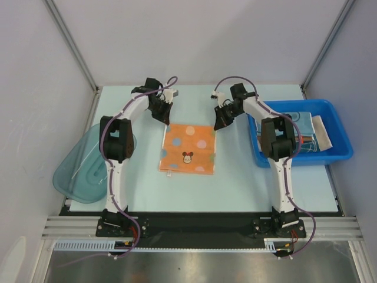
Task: Fold and stack the towels
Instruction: Fold the towel
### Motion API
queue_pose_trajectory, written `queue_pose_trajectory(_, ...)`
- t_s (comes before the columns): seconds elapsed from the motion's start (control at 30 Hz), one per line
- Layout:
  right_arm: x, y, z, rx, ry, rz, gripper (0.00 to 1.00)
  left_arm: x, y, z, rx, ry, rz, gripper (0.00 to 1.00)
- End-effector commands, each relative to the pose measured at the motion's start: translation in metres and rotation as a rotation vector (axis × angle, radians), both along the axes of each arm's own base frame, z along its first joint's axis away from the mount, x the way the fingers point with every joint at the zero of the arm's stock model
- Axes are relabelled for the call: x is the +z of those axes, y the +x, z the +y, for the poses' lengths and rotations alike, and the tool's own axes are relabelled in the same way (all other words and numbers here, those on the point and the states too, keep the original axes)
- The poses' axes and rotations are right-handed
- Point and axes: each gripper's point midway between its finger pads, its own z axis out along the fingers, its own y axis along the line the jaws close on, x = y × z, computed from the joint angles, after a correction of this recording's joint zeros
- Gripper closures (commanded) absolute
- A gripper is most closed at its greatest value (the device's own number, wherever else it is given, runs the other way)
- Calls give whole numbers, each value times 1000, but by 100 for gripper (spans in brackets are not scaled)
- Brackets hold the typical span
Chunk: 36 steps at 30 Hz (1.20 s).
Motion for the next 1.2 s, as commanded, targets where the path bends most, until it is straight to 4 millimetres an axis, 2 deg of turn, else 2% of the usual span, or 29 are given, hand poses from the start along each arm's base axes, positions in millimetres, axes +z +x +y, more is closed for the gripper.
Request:
queue_pose_trajectory(0.0, 78, 11, 1, -2, 47, -221, 100, 56, 2, -6, 1, -47, -124, 100)
queue_pose_trajectory(0.07, 83, 3, 0, 6, 21, -245, 100, 68, -3, -3, 2, -45, -149, 100)
queue_pose_trajectory(0.1, 94, -1, -2, 3, 9, -270, 100, 65, -11, -2, 2, -41, -134, 100)
queue_pose_trajectory(0.13, 86, -10, -5, 0, -22, -253, 100, 66, -13, -1, 4, -44, -141, 99)
queue_pose_trajectory(0.17, 85, -15, -5, -2, -36, -256, 100, 67, -16, -1, 2, -51, -145, 100)
queue_pose_trajectory(0.2, 87, -23, 0, 4, -45, -261, 100, 81, -21, -2, 7, -67, -171, 100)
queue_pose_trajectory(0.23, 89, -33, -3, 0, -60, -264, 100, 72, -30, -1, 8, -68, -154, 100)
queue_pose_trajectory(0.27, 91, -38, 0, -6, -64, -266, 100, 83, -36, -1, 10, -72, -173, 100)
queue_pose_trajectory(0.3, 91, -44, 1, -6, -72, -268, 100, 84, -41, 0, 7, -72, -174, 100)
queue_pose_trajectory(0.33, 102, -53, 3, -7, -80, -291, 100, 76, -51, 1, 9, -70, -157, 100)
queue_pose_trajectory(0.37, 93, -64, 3, -7, -94, -275, 100, 75, -57, 2, 8, -70, -155, 100)
queue_pose_trajectory(0.4, 94, -71, 3, -19, -100, -276, 100, 72, -70, 6, 11, -64, -145, 100)
queue_pose_trajectory(0.43, 106, -78, 8, -20, -89, -308, 100, 70, -75, 6, 14, -65, -145, 100)
queue_pose_trajectory(0.47, 97, -89, 6, -23, -102, -287, 100, 69, -81, 8, 17, -64, -142, 100)
queue_pose_trajectory(0.5, 96, -94, 6, -29, -107, -290, 100, 58, -96, 10, 27, -63, -106, 100)
queue_pose_trajectory(0.53, 97, -98, 11, -40, -99, -292, 100, 68, -98, 8, 30, -75, -144, 100)
queue_pose_trajectory(0.57, 101, -106, 10, -45, -97, -296, 100, 69, -104, 8, 32, -77, -148, 100)
queue_pose_trajectory(0.6, 91, -115, 8, -49, -114, -275, 100, 60, -116, 8, 43, -76, -120, 100)
queue_pose_trajectory(0.67, 93, -126, 13, -59, -99, -278, 100, 64, -124, 11, 63, -80, -126, 100)
queue_pose_trajectory(0.7, 83, -135, 11, -62, -111, -259, 100, 57, -133, 13, 78, -78, -99, 100)
queue_pose_trajectory(0.73, 82, -138, 12, -70, -113, -252, 100, 59, -138, 13, 86, -80, -104, 100)
queue_pose_trajectory(0.9, 62, -164, 12, -70, -129, -191, 100, 42, -163, 8, 102, -65, -23, 100)
queue_pose_trajectory(1.0, 57, -172, 15, -65, -128, -178, 100, 33, -173, 4, 101, -46, 20, 100)
queue_pose_trajectory(1.17, 50, -181, 17, -67, -134, -159, 100, 20, -181, 7, 118, 17, 53, 100)
